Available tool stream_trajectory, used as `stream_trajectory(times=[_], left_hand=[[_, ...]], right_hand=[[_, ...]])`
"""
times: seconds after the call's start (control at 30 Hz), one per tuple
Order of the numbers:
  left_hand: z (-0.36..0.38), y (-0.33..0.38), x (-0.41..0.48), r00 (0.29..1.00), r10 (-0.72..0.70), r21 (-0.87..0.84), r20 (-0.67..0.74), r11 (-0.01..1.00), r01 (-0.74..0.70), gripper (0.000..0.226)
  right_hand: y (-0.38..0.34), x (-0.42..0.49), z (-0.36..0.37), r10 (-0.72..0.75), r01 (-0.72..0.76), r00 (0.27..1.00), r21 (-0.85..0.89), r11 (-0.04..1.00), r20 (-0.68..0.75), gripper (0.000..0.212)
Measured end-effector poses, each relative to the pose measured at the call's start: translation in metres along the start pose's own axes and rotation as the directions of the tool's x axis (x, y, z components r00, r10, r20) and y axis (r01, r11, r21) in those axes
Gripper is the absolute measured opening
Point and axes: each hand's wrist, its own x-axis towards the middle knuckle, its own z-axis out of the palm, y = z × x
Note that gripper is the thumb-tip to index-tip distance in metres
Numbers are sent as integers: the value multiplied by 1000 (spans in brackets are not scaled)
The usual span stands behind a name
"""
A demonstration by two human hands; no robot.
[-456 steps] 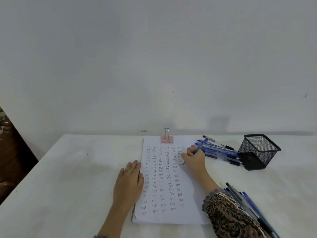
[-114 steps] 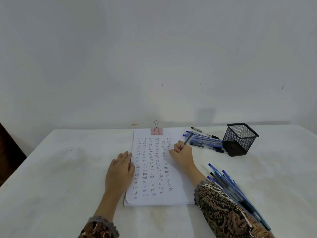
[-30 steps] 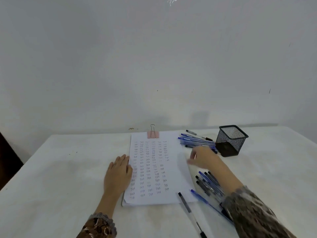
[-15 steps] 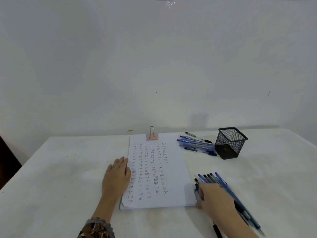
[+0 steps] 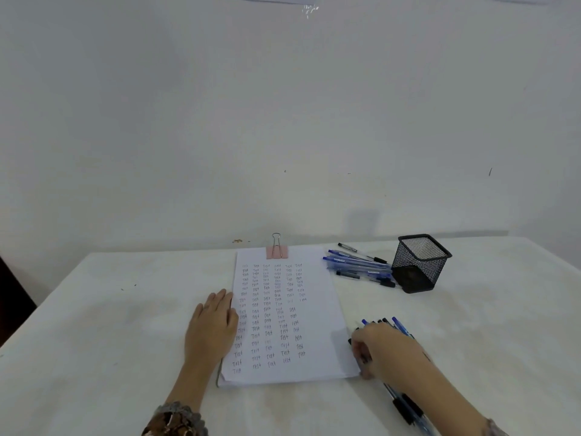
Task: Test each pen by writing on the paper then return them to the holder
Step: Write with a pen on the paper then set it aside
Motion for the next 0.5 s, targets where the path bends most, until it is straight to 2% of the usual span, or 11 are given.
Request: stream_trajectory(times=[0.07, 0.13, 0.23, 0.33, 0.43, 0.5], left_hand=[[0, 0, 0, 1000, -1, -4, 1, 1000, 1, 47], [0, 0, 0, 1000, 0, -4, 2, 1000, 0, 47], [0, 0, 0, 1000, -1, -12, -3, 1000, 1, 47], [0, 0, 0, 1000, -1, -15, -5, 1000, 1, 47], [0, 0, 0, 1000, -1, -12, -1, 1000, 1, 47], [-1, 0, -1, 1000, -2, -18, 2, 1000, 2, 47]], right_hand=[[0, 4, 1, -51, 51, 998, 13, 999, 25, 37], [1, 4, -7, -67, 64, 996, 52, 997, 50, 30], [12, 12, -33, -23, 22, 1000, 133, 991, 4, 19], [34, 47, -56, 60, -38, 987, 155, 987, -147, 3], [56, 90, -52, 234, -195, 900, 141, 971, -368, 22], [63, 105, -44, 277, -265, 880, 85, 961, -386, 26]])
